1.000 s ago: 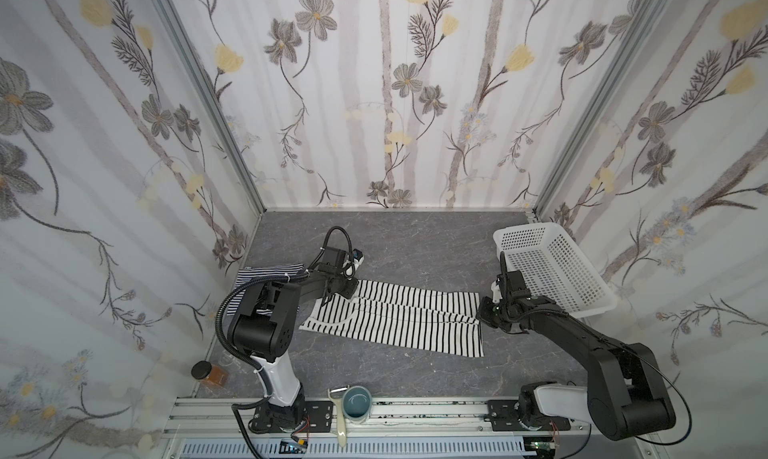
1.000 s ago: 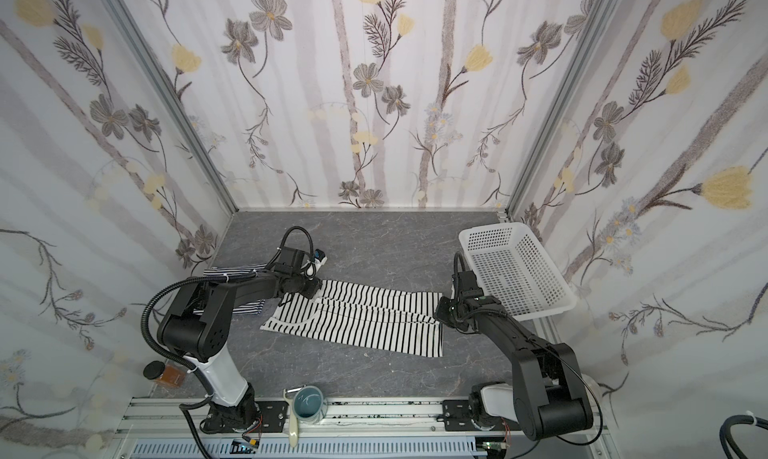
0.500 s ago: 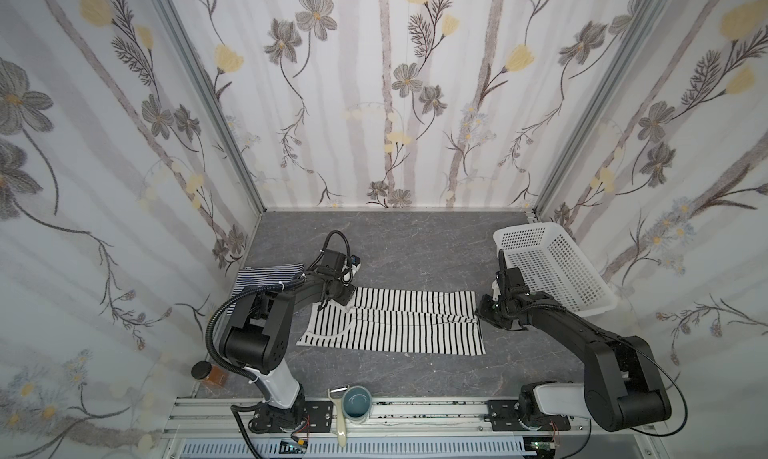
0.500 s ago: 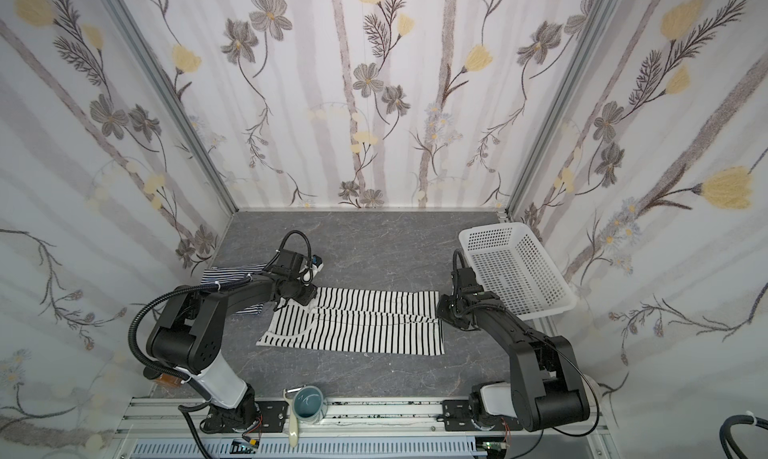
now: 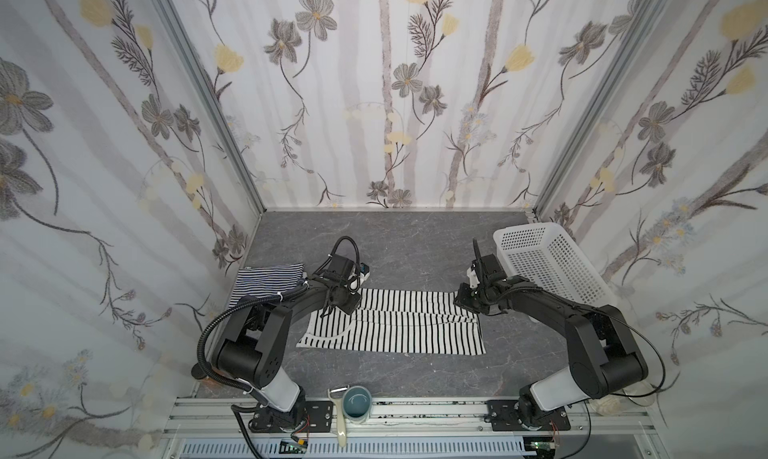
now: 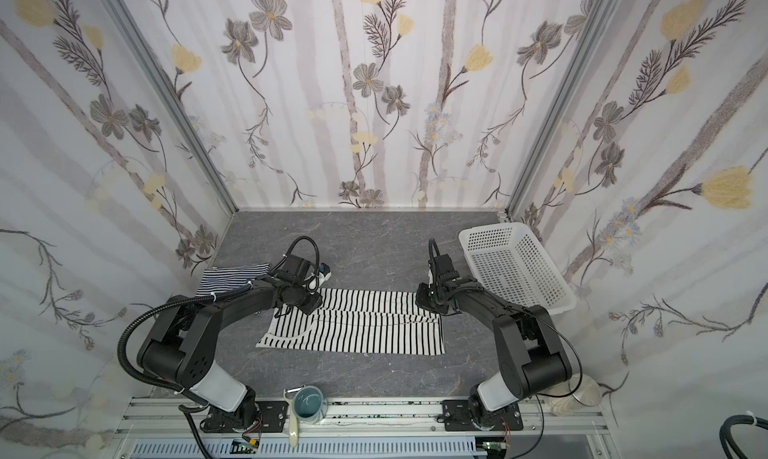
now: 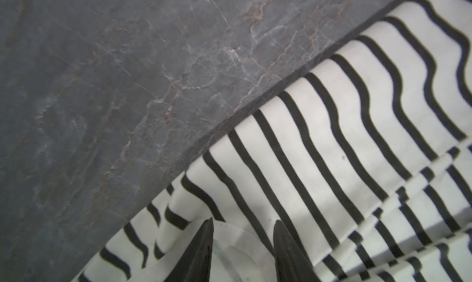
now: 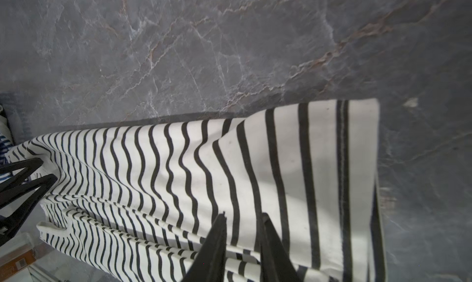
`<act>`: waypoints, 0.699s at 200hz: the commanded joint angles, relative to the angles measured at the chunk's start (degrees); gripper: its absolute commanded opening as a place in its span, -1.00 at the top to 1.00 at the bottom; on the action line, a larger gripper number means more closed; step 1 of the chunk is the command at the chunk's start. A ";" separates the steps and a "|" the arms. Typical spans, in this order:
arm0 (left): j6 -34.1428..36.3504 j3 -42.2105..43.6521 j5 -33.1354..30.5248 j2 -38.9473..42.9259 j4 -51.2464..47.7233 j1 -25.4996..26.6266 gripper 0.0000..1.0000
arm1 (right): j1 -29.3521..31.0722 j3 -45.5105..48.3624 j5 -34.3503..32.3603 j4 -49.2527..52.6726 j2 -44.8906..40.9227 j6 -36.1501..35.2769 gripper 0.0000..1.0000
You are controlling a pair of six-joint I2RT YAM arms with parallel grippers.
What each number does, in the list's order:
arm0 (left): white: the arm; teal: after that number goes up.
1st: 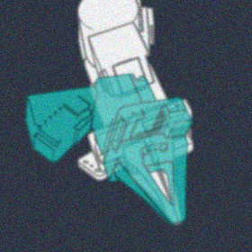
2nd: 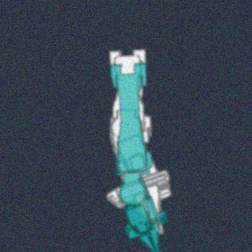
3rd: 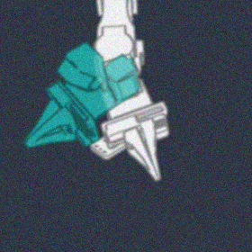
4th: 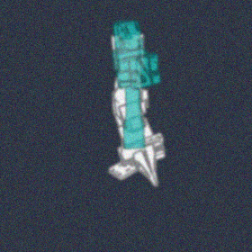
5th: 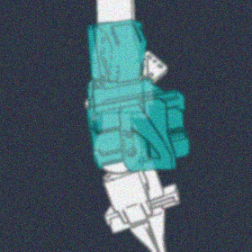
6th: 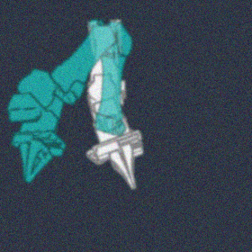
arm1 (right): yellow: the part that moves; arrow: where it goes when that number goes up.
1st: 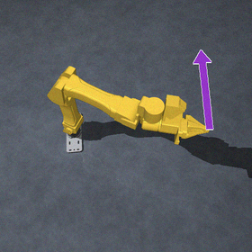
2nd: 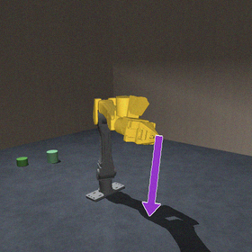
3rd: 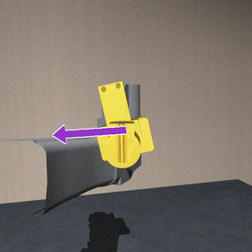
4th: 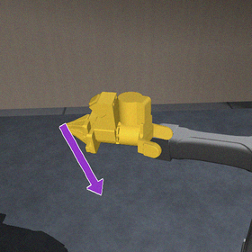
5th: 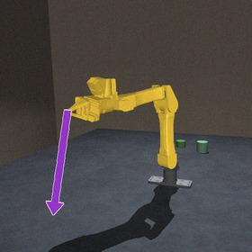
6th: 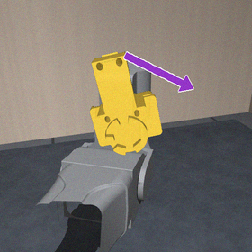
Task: Fold and stack the tank tops
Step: 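Swing the strip lengthwise, left gripper moving its end away, right gripper nearer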
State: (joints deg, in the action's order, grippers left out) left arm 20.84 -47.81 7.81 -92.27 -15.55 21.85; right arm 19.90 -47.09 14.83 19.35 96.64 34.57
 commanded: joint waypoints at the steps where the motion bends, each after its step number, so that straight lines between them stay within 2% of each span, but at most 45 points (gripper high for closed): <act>1: 1.42 1.57 2.55 0.77 -1.69 1.23 0.21 | 1.67 1.11 1.46 -3.30 0.66 0.89 0.52; 50: 4.13 5.65 2.15 2.44 -2.81 1.84 0.23 | 2.83 7.10 -0.09 -3.55 0.05 1.06 0.54; 79: 5.39 6.33 -1.65 -0.11 -3.41 1.81 0.25 | 2.32 9.01 -1.49 -3.27 0.09 1.33 0.56; 103: 5.79 5.57 -5.44 -2.57 -3.61 1.72 0.27 | 0.68 10.23 -3.00 -2.83 -1.10 1.98 0.61; 140: 5.94 -0.82 -4.04 -6.96 -3.77 1.71 0.26 | -2.70 10.70 -2.60 -2.83 -3.64 2.08 0.61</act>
State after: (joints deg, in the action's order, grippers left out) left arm 25.34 -45.82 8.54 -95.29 -10.66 23.68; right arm 18.22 -36.60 17.12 12.62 93.54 36.05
